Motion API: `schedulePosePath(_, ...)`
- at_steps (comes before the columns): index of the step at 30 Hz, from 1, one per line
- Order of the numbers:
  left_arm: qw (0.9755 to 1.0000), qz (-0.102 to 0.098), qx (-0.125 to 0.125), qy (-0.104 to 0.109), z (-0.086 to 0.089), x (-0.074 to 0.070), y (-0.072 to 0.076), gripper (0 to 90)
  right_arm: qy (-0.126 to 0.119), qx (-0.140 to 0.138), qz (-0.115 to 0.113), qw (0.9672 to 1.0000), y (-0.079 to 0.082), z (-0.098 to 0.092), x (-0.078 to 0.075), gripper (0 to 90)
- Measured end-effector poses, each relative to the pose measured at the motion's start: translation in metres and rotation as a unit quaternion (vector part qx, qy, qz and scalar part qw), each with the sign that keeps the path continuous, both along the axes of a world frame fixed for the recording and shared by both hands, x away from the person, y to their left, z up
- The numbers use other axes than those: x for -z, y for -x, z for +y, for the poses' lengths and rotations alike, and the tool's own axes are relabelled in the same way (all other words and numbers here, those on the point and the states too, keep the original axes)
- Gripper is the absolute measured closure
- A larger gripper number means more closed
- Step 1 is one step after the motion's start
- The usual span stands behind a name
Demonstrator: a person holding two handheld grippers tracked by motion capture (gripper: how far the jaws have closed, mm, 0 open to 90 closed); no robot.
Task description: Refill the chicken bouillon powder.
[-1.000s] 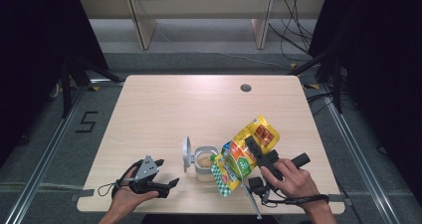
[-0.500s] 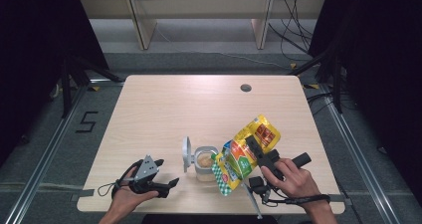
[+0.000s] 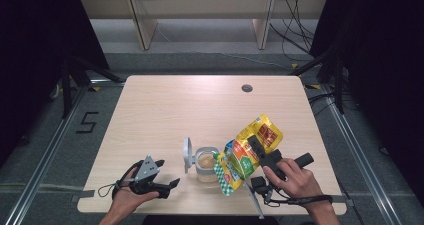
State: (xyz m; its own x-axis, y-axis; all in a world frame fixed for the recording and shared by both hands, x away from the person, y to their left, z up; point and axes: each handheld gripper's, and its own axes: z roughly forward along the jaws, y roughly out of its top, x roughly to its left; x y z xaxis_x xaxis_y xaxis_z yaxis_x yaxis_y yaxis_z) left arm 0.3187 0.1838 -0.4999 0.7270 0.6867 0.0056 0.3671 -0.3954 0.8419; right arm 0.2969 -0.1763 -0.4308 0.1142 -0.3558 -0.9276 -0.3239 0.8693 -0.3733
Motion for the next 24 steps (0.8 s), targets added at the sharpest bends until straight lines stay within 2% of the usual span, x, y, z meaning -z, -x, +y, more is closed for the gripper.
schedulePosePath(1, 1.0000, 0.002, -0.002, -0.002, 0.0002, -0.0004, 0.0005, 16.1, -0.002, 0.003, 0.001, 1.0000, 0.0002, -0.0004, 0.0002, 57.8)
schedulePosePath(2, 1.0000, -0.002, 0.003, -0.001, 0.0003, -0.0001, -0.0006, 16.1, -0.015, 0.006, 0.008, 0.9998, -0.0002, -0.0013, 0.0020, 57.8)
schedulePosePath(4, 1.0000, -0.002, 0.004, -0.006, 0.0012, -0.0012, -0.0005, 16.1, -0.013, 0.005, 0.006, 0.9999, -0.0011, -0.0013, 0.0019, 58.1)
schedulePosePath(7, 1.0000, -0.001, 0.006, -0.003, 0.0013, -0.0009, -0.0005, 16.1, -0.007, -0.003, 0.006, 1.0000, -0.0022, -0.0008, 0.0015, 58.2)
schedulePosePath(9, 1.0000, -0.001, 0.005, -0.005, 0.0014, -0.0011, -0.0006, 16.1, -0.013, 0.003, 0.009, 0.9999, -0.0016, -0.0013, 0.0026, 58.3)
schedulePosePath(12, 1.0000, 0.000, 0.006, -0.001, 0.0009, -0.0010, -0.0003, 16.1, -0.021, 0.006, 0.013, 0.9997, -0.0009, -0.0021, 0.0035, 58.3)
schedulePosePath(14, 1.0000, 0.000, 0.005, 0.000, 0.0010, -0.0012, -0.0004, 16.1, -0.015, 0.003, 0.009, 0.9998, -0.0010, -0.0019, 0.0022, 58.4)
schedulePosePath(15, 0.9999, 0.009, -0.004, 0.009, -0.0001, -0.0004, 0.0011, 16.1, -0.016, 0.000, 0.011, 0.9998, -0.0018, -0.0020, 0.0023, 58.4)
schedulePosePath(17, 0.9999, 0.008, -0.002, 0.008, 0.0002, -0.0003, 0.0008, 16.1, -0.012, -0.001, 0.007, 0.9999, -0.0011, -0.0020, 0.0016, 58.4)
schedulePosePath(18, 1.0000, 0.002, 0.002, -0.002, 0.0012, -0.0010, -0.0001, 16.1, -0.032, 0.005, 0.014, 0.9994, -0.0007, -0.0036, 0.0040, 58.4)
schedulePosePath(19, 1.0000, 0.000, 0.004, -0.005, 0.0015, -0.0013, -0.0005, 16.1, -0.032, 0.003, 0.012, 0.9994, -0.0004, -0.0035, 0.0036, 58.4)
schedulePosePath(20, 1.0000, 0.000, 0.005, -0.001, 0.0012, -0.0011, -0.0004, 16.1, -0.010, -0.004, 0.004, 0.9999, -0.0006, -0.0015, 0.0002, 58.4)
schedulePosePath(21, 1.0000, 0.006, 0.000, 0.007, 0.0004, -0.0006, 0.0007, 16.1, -0.010, -0.004, 0.005, 0.9999, 0.0000, -0.0014, 0.0000, 58.4)
schedulePosePath(24, 0.9999, 0.008, 0.000, 0.008, 0.0004, -0.0006, 0.0004, 16.1, -0.025, 0.000, 0.010, 0.9996, 0.0017, -0.0021, 0.0020, 58.5)
